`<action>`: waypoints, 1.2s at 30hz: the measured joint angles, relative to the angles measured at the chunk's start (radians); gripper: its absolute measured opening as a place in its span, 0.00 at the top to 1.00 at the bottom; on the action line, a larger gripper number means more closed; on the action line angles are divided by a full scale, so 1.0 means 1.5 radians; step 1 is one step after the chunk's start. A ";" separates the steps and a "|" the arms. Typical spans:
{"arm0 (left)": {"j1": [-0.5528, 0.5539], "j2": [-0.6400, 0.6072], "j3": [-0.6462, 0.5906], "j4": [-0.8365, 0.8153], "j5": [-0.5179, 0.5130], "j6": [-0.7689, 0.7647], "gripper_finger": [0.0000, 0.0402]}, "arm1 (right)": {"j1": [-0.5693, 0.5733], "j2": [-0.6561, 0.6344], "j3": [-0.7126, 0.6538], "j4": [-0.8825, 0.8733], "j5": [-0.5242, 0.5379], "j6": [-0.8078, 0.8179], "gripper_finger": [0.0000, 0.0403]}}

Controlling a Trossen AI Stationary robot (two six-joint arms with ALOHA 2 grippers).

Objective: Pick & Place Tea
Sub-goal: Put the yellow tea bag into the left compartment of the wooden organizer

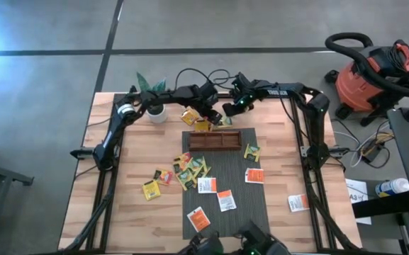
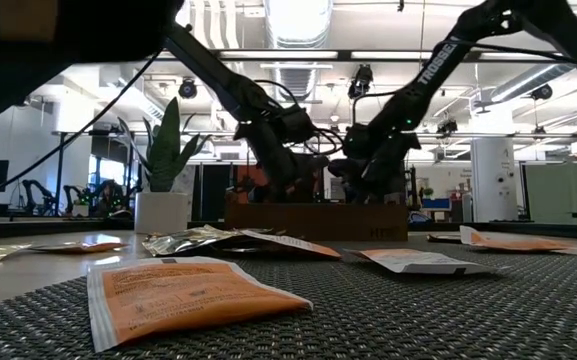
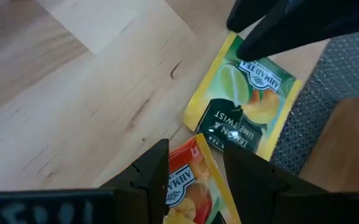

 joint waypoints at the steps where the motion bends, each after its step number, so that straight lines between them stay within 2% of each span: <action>1: 0.003 0.000 0.000 0.000 0.006 0.000 0.63 | 0.001 0.004 0.016 -0.026 0.003 -0.022 0.66; 8: 0.003 0.000 0.000 -0.006 0.101 -0.004 0.63 | 0.001 0.010 0.085 -0.133 0.026 -0.113 0.66; 13: -0.008 0.000 0.000 -0.008 0.070 0.014 0.63 | 0.006 0.014 0.084 -0.140 0.042 -0.150 0.66; 20: -0.008 0.000 -0.001 -0.009 0.067 0.005 0.63 | 0.016 0.048 0.091 -0.132 0.035 -0.151 0.66; 24: -0.008 0.000 -0.001 -0.009 0.064 -0.002 0.63 | 0.016 0.052 0.096 -0.131 -0.012 -0.152 0.66; 36: -0.008 0.000 -0.001 -0.009 0.057 -0.002 0.63 | 0.024 0.052 0.099 -0.121 -0.086 -0.175 0.66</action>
